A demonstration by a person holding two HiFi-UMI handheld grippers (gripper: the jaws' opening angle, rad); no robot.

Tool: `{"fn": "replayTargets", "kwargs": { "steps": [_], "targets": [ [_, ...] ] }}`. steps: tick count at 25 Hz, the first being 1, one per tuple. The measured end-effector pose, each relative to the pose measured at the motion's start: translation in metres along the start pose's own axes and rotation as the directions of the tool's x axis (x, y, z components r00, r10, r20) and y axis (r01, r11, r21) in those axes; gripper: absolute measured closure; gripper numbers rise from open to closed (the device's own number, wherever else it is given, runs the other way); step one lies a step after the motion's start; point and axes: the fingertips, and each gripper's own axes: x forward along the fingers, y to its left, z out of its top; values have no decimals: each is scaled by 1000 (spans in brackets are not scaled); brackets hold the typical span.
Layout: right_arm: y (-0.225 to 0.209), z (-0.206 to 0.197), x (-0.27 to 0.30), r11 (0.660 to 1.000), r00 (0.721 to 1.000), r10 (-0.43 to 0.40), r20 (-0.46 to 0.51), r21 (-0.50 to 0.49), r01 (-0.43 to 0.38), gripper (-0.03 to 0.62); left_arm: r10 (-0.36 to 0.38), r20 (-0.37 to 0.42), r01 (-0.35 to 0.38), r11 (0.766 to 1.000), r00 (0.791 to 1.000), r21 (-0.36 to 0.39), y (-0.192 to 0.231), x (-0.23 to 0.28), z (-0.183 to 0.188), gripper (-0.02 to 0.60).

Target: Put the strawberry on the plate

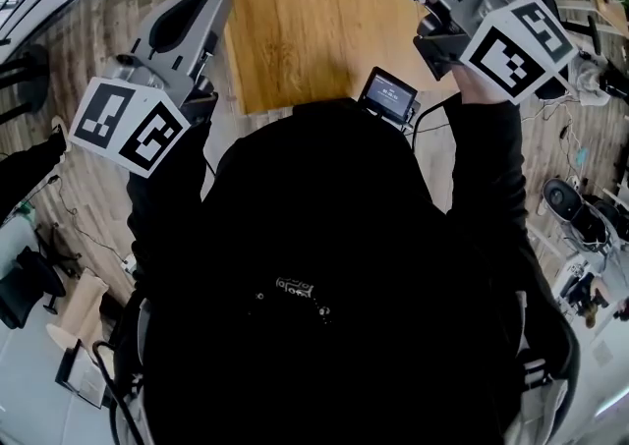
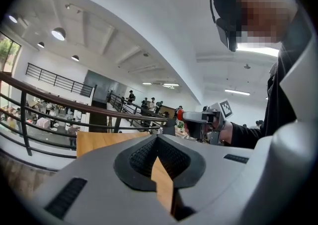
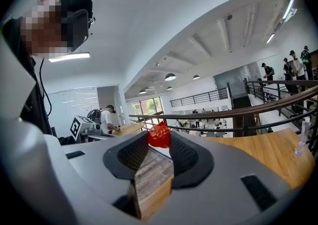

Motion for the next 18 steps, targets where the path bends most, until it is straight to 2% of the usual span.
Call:
{"fn": "replayTargets", "kwargs": {
  "steps": [3, 5, 12, 18],
  "targets": [
    [26, -9, -19, 999, 999, 31, -17, 12, -30, 450, 37, -6, -38, 999, 999, -23, -23, -22, -10, 581],
    [30, -17, -22, 999, 998, 43, -38, 23, -42, 450, 40, -17, -40, 999, 999, -35, -31, -23, -16, 581],
    [-13, -43, -23, 989, 995, 83, -53, 131, -76, 451, 36, -123, -46, 996, 992, -82, -41, 12, -35, 581],
    [-27, -69, -6, 970, 988, 132, -78, 214, -112, 450, 58, -194, -85, 987, 979, -136, -38, 7, -46, 581]
  ]
}}
